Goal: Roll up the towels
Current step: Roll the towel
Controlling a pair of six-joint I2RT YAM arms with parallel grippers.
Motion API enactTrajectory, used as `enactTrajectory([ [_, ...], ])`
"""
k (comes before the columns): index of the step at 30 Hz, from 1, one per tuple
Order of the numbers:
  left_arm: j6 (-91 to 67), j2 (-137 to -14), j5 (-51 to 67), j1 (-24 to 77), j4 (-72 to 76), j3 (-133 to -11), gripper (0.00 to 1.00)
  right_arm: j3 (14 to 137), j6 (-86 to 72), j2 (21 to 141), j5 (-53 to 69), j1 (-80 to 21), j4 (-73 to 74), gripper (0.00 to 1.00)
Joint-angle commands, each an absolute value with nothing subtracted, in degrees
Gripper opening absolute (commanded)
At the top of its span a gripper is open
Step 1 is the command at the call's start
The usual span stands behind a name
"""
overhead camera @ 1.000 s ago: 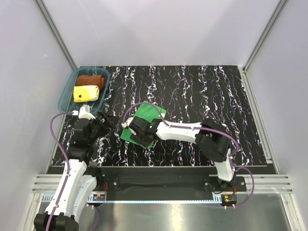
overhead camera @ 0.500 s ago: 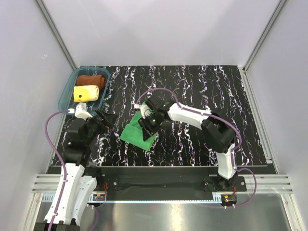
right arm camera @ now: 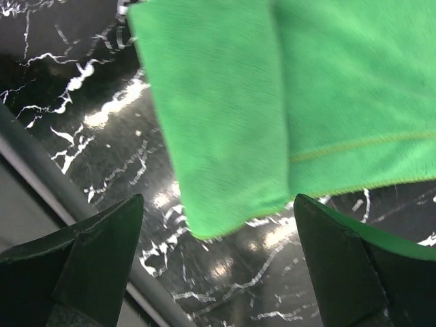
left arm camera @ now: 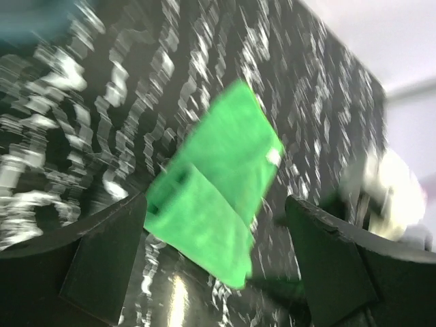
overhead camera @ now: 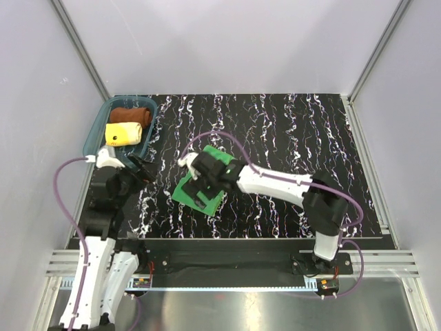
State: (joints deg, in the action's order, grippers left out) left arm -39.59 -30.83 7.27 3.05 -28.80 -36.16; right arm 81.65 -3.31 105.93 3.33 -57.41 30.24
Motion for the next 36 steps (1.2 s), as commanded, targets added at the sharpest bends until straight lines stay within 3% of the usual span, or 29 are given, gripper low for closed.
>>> enactTrajectory([
  [1,-36.0,-29.5,-8.1,2.6,-37.1,-44.9,0.9,80.1,-1.8,105.9,-13.3,-62.0,26.6,0.99],
  [5,-35.8,-29.4,-12.2,2.1,-39.2,-45.3,0.91,80.6,-1.2,109.4,-18.1,-66.1,24.3,0.96],
  [17,-35.1,-30.3,-7.4,0.7,-37.0,-44.4,0.91,84.5,1.9,119.6,-22.8,-69.2,23.6,0.92],
  [19,-35.0,-30.4,-6.6,0.4,-36.7,-44.2,0.91,84.5,2.1,120.2,-23.0,-69.1,23.6,0.81],
  [20,-35.0,-30.5,-6.3,0.4,-36.7,-44.1,0.91,84.4,2.1,120.3,-22.9,-69.2,23.6,0.72],
  [21,-34.8,-30.4,-5.8,0.3,-36.5,-43.9,0.91,84.5,2.4,120.6,-22.4,-69.2,23.8,0.57],
  [24,-34.8,-30.5,-4.8,0.1,-36.1,-43.8,0.91,84.6,2.7,121.1,-21.7,-69.1,24.8,0.36],
  [29,-34.5,-31.2,-2.9,0.1,-35.8,-43.4,0.91,87.1,1.3,120.3,-16.4,-68.6,29.0,0.29],
  [36,-34.5,-31.6,-0.4,0.0,-34.5,-42.8,0.91,89.5,-3.8,114.9,8.1,-60.3,33.6,0.29],
])
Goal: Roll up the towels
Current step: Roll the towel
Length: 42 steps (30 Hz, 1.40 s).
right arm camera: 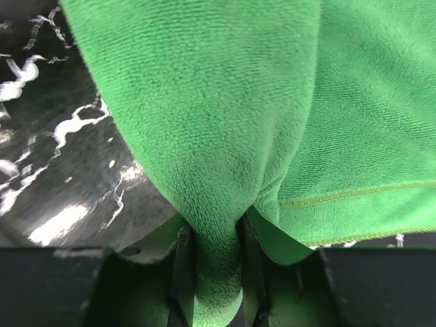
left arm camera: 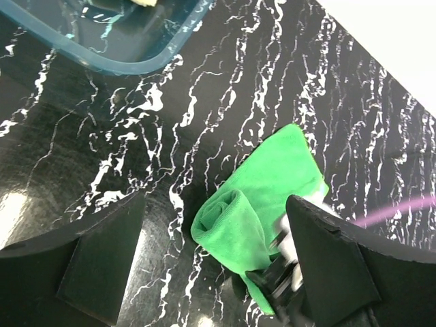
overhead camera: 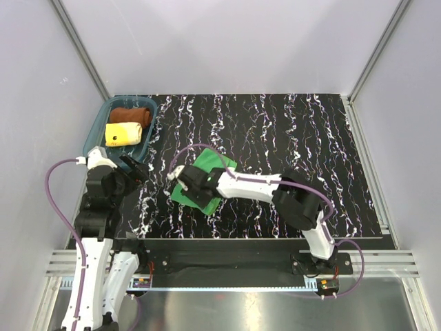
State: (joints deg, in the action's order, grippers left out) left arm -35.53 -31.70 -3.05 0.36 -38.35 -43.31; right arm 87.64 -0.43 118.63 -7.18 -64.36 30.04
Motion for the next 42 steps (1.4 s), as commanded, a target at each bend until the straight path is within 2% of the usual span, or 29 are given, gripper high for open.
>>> enactTrajectory([
  [1,-34.8,-31.6,-0.4,0.0,-34.4,-42.7,0.91,90.3,-4.1,114.7,10.5,-59.2,34.0,0.29],
  [11,-36.1,-31.9,2.2,0.1,-31.9,-41.8,0.91,90.0,-7.3,117.5,33.2,-51.6,31.8,0.28],
  [17,-38.1,-31.6,10.8,0.1,-25.0,-37.1,0.9,89.6,-11.2,120.1,45.4,-46.5,28.2,0.28],
  [20,-40.7,-32.4,17.5,0.1,-16.8,-30.6,0.87,88.7,-13.8,122.0,50.6,-44.0,25.0,0.29],
  [30,-44.0,-35.9,28.1,0.1,-0.4,-22.1,0.84,84.5,-23.2,126.6,61.3,-41.5,13.0,0.3],
  [38,-44.9,-39.4,29.6,1.5,5.7,-20.4,0.84,79.7,-31.3,127.1,69.2,-41.2,-3.8,0.32],
  [42,-44.7,-42.6,28.0,4.3,6.7,-19.5,0.83,79.6,-33.1,129.0,69.1,-41.2,-4.7,0.33],
])
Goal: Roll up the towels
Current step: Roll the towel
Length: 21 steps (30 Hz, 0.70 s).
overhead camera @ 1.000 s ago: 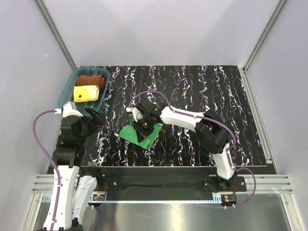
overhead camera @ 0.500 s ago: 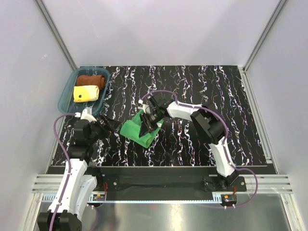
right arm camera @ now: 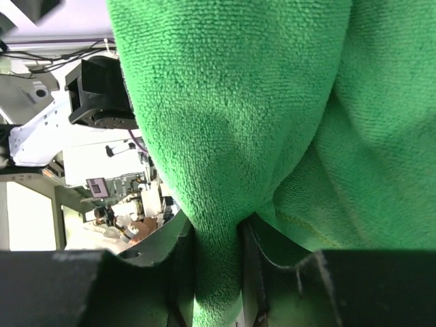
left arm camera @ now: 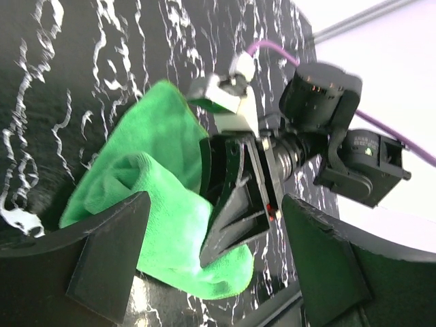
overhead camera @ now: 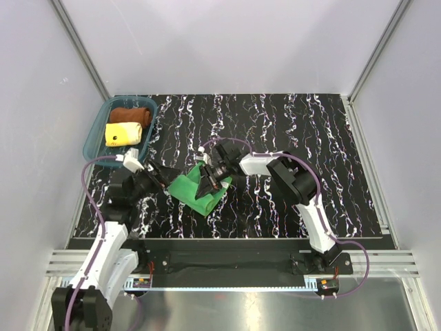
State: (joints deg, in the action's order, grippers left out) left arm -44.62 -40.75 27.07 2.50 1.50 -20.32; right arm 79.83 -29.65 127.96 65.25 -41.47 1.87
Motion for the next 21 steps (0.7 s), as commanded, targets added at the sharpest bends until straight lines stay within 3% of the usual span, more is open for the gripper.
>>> enactTrajectory([
  [1,-45.0,-43.3,28.0,4.9,7.6,-19.1,0.83,79.5,-33.2,129.2,68.8,-41.2,-4.7,0.32],
  [7,-45.4,-47.8,22.1,15.6,15.3,-18.3,0.84,78.8,-33.1,129.4,66.6,-41.1,-4.0,0.32],
  [15,-44.7,-56.6,16.3,17.2,22.1,-14.8,0.82,78.4,-28.9,126.9,65.4,-41.0,1.7,0.34],
  [18,-43.9,-59.1,15.5,17.2,23.9,-14.5,0.82,79.1,-25.2,125.5,62.5,-41.0,7.6,0.52],
  [19,-43.9,-59.5,15.3,17.2,24.5,-14.7,0.82,79.3,-24.3,125.1,61.4,-41.0,10.5,0.66],
  [21,-43.7,-60.3,15.5,17.2,25.2,-14.9,0.82,79.2,-22.5,123.6,58.4,-40.6,12.8,0.76],
])
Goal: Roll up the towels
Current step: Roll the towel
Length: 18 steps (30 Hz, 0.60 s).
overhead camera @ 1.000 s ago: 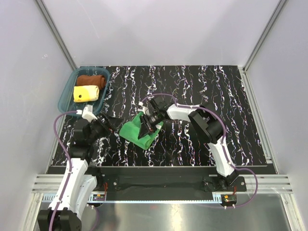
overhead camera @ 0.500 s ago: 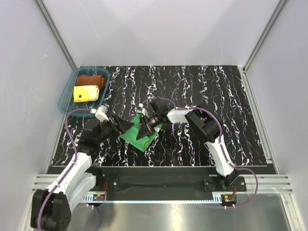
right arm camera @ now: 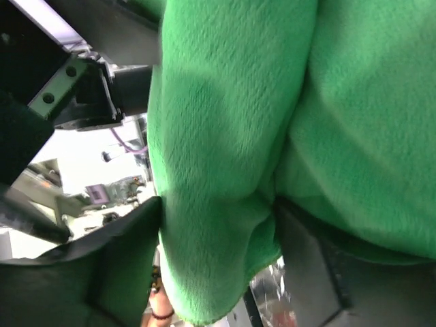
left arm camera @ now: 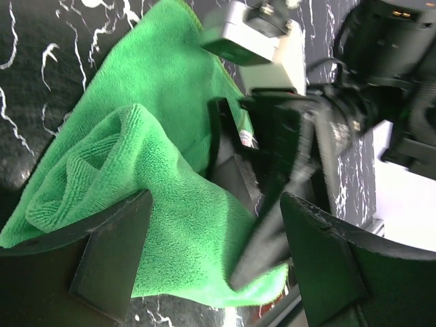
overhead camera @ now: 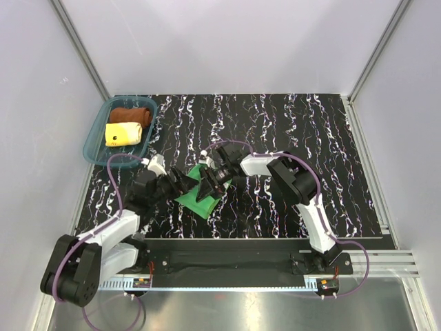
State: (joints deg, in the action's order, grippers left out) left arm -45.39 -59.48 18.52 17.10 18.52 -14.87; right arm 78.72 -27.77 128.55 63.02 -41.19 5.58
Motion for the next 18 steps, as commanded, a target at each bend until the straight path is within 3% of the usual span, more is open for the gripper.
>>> enactTrajectory([
  [1,-43.7,-60.6,15.5,17.2,25.4,-15.2,0.82,79.0,-22.2,122.9,57.3,-40.3,14.5,0.78],
  [10,-42.6,-64.7,16.5,17.3,26.1,-18.2,0.83,82.1,-12.8,113.2,36.3,-39.3,33.1,0.81],
  [18,-42.6,-72.2,18.6,17.3,27.9,-25.0,0.84,74.0,-8.9,95.4,14.4,-40.5,31.1,0.82],
])
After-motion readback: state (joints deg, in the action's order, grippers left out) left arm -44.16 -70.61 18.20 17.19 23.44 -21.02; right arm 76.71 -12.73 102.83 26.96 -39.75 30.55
